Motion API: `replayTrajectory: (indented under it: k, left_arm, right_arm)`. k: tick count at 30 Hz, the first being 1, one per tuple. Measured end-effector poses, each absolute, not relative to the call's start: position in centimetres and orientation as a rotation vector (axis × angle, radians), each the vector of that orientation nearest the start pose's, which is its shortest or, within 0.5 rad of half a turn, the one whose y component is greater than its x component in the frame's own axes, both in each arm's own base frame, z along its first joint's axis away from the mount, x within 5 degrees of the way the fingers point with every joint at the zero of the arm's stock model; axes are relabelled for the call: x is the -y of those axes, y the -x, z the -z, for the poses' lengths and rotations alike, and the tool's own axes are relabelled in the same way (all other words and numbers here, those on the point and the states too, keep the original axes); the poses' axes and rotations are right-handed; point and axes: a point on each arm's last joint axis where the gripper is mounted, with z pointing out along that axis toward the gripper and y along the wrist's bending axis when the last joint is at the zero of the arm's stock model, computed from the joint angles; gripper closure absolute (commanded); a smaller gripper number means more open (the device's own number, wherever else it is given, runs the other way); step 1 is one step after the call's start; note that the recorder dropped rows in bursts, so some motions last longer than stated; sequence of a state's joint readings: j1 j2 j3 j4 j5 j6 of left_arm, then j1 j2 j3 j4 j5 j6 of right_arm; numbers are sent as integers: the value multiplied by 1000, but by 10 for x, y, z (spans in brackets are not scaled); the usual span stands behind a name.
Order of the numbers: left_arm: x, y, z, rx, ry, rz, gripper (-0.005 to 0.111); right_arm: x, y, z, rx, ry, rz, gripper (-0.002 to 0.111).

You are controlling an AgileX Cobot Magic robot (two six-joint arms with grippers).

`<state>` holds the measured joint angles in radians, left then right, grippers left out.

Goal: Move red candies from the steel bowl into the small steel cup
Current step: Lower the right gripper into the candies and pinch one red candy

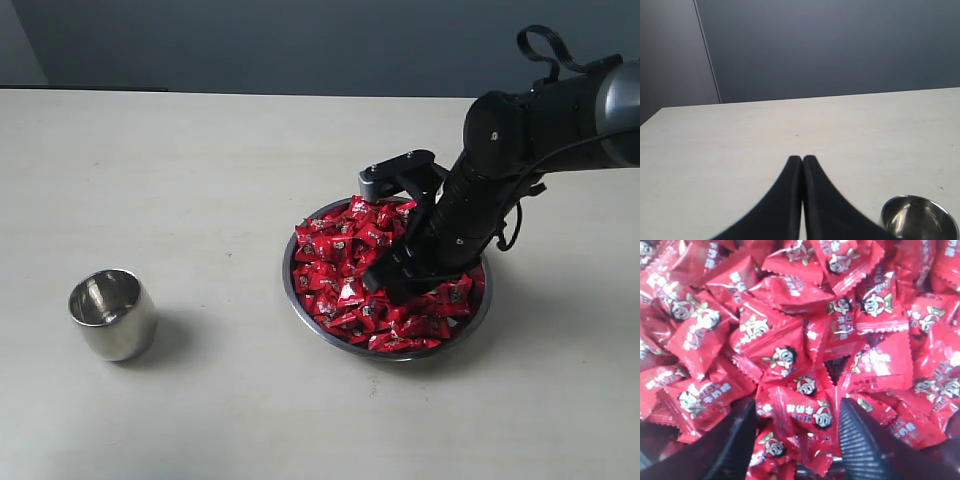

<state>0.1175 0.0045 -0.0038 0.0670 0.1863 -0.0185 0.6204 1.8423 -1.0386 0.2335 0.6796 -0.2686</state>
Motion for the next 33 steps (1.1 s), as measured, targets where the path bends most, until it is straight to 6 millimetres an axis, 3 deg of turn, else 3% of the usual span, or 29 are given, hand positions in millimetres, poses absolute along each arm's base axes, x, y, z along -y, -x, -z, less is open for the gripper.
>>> replayTrajectory:
  k: [7, 13, 22, 31, 33]
  left_arm:
    - [-8, -56, -197, -1670, 68, -135, 106]
    - [-8, -56, -197, -1670, 68, -135, 106]
    - [-8, -56, -197, -1670, 68, -135, 106]
    - [-8, -56, -197, -1670, 68, -135, 106]
    - [-8, -56, -197, -1670, 68, -135, 106]
  right_arm:
    - [-204, -264, -146, -2795, 1061, -272, 59]
    - [-205, -265, -128, -2847, 1075, -253, 59]
    - [-205, -266, -129, -2844, 1067, -254, 60]
    - [-206, -266, -127, -2867, 1023, -255, 88]
    - [-205, -266, -127, -2871, 1022, -255, 89]
